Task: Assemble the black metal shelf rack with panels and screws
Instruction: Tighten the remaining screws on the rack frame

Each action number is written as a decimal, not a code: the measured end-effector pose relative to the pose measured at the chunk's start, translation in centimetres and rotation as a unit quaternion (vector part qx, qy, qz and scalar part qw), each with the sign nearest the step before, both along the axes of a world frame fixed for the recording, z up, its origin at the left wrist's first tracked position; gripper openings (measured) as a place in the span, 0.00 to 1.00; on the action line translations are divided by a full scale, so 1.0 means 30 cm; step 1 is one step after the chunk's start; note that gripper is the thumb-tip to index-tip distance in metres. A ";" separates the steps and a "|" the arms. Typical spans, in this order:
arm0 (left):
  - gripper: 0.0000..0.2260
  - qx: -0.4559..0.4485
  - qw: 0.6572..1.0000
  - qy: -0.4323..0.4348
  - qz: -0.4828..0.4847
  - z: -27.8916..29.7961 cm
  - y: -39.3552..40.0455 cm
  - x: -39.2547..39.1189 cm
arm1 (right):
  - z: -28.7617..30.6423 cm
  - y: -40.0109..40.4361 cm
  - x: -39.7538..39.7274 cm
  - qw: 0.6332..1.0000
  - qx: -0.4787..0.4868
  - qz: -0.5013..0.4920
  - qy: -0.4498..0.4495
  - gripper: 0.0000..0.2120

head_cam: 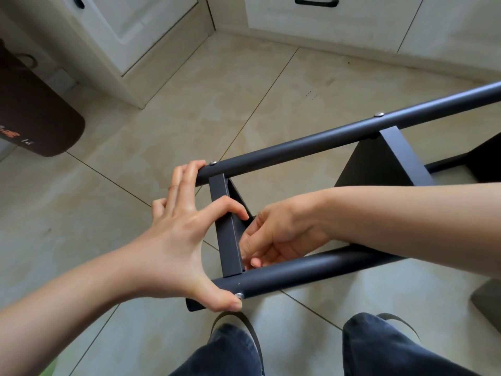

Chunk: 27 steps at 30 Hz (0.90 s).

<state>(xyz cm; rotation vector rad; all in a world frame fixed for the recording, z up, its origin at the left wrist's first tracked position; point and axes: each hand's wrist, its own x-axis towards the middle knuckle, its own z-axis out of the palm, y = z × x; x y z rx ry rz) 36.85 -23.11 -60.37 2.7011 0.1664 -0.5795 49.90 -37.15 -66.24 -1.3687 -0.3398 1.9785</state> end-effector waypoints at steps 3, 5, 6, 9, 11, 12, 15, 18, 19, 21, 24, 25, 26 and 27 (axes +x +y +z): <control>0.45 0.002 1.000 -0.004 -0.002 -0.001 0.001 -0.002 | -0.006 0.002 0.001 1.000 0.006 -0.008 0.012 0.16; 0.44 0.004 1.000 -0.006 -0.005 -0.002 0.002 -0.003 | -0.010 0.001 0.000 1.000 0.015 0.001 0.006 0.17; 0.44 0.004 1.000 -0.009 -0.007 -0.002 0.002 -0.003 | -0.011 0.000 -0.001 1.000 0.019 0.006 -0.004 0.17; 0.45 0.004 1.000 -0.012 -0.008 -0.003 0.004 -0.002 | -0.013 0.001 0.002 0.999 0.024 0.011 -0.032 0.15; 0.44 0.003 1.000 -0.008 -0.003 0.000 0.002 0.000 | -0.013 0.001 0.005 0.999 0.027 0.020 -0.036 0.12; 0.44 0.004 1.000 -0.006 -0.002 0.001 0.002 0.000 | -0.012 0.001 0.007 0.999 0.028 0.025 -0.034 0.12; 0.43 0.009 1.000 -0.004 -0.002 0.002 0.002 0.001 | -0.005 0.002 0.017 0.999 0.031 0.039 -0.014 0.13; 0.43 0.011 1.000 -0.006 0.000 0.001 0.001 0.003 | -0.004 0.002 0.028 0.998 0.032 0.052 -0.004 0.11; 0.42 0.011 1.000 -0.007 0.001 0.000 0.001 0.004 | -0.004 0.002 0.031 0.998 0.032 0.053 -0.003 0.10; 0.41 0.011 1.000 -0.005 0.002 0.000 -0.001 0.005 | -0.002 0.002 0.033 0.998 0.031 0.049 -0.001 0.08; 0.41 0.009 1.000 -0.008 0.003 -0.002 0.000 0.003 | -0.004 0.004 0.028 0.999 0.032 0.044 0.001 0.11; 0.41 0.007 1.000 -0.010 0.004 -0.003 0.001 0.002 | -0.005 0.005 0.025 0.999 0.031 0.041 0.005 0.12; 0.41 0.005 1.000 -0.012 0.004 -0.003 0.001 0.002 | -0.007 0.005 0.021 0.999 0.030 0.037 0.010 0.13; 0.41 0.004 1.000 -0.014 0.003 -0.004 0.001 0.002 | -0.008 0.005 0.019 0.999 0.029 0.031 0.014 0.13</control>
